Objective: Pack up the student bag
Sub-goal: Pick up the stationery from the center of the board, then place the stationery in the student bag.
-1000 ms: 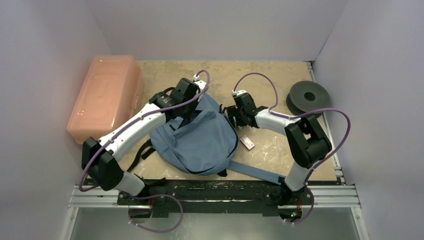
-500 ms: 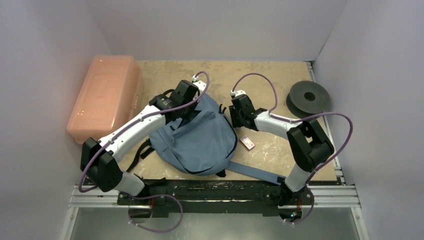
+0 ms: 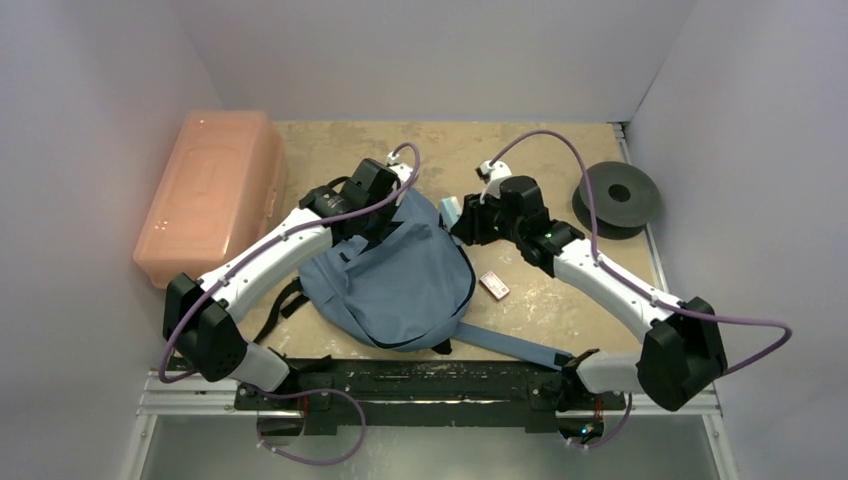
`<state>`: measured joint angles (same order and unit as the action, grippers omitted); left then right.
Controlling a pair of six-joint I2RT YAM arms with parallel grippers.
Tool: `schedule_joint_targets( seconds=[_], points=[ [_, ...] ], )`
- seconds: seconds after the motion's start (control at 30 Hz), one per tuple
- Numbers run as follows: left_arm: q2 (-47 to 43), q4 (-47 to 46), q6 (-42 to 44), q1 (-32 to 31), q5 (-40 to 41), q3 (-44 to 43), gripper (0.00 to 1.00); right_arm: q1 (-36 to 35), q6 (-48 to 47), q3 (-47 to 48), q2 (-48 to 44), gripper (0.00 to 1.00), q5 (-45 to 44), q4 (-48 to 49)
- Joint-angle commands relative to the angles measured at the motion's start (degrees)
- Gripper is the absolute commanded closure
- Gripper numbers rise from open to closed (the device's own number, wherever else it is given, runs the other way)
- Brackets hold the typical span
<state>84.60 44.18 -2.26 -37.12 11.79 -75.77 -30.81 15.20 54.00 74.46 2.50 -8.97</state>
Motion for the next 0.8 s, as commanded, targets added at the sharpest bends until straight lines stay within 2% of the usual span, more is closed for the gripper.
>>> schedule_joint_targets(
  seconds=[0.0, 0.07, 0.2, 0.37, 0.47, 0.6, 0.77],
  points=[
    [-0.31, -1.05, 0.52, 0.68, -0.98, -1.68, 1.0, -3.28, 4.08, 1.26, 1.7, 1.0, 28.17, 3.59],
    [-0.79, -1.92, 0.5, 0.73, -1.15, -1.34, 1.0, -5.79, 6.58, 1.03, 2.8, 1.0, 33.98, 7.05],
    [-2.0, -3.22, 0.53, 0.71, -1.24, -0.39, 1.0, -8.7, 14.33, -0.8, 5.74, 1.0, 39.27, 18.15],
    [-4.59, -4.91, 0.6, 0.72, -1.58, 1.19, 1.0, -8.68, 22.49, 0.59, 11.41, 1.0, 33.75, 20.98],
    [-6.63, -6.69, 0.81, 0.69, -1.88, 2.52, 1.0, -8.69, 28.29, 0.92, 16.48, 1.0, 34.37, 24.06],
    [-9.34, -8.77, 0.98, 0.69, -2.75, 4.1, 1.0, -8.55, 38.58, -2.51, 19.24, 1.0, 33.86, 33.17],
    [-10.49, -9.95, 0.66, 0.56, -5.43, 5.1, 1.0, -8.33, 49.09, -6.63, 19.83, 1.0, 28.13, 46.04]
  ],
)
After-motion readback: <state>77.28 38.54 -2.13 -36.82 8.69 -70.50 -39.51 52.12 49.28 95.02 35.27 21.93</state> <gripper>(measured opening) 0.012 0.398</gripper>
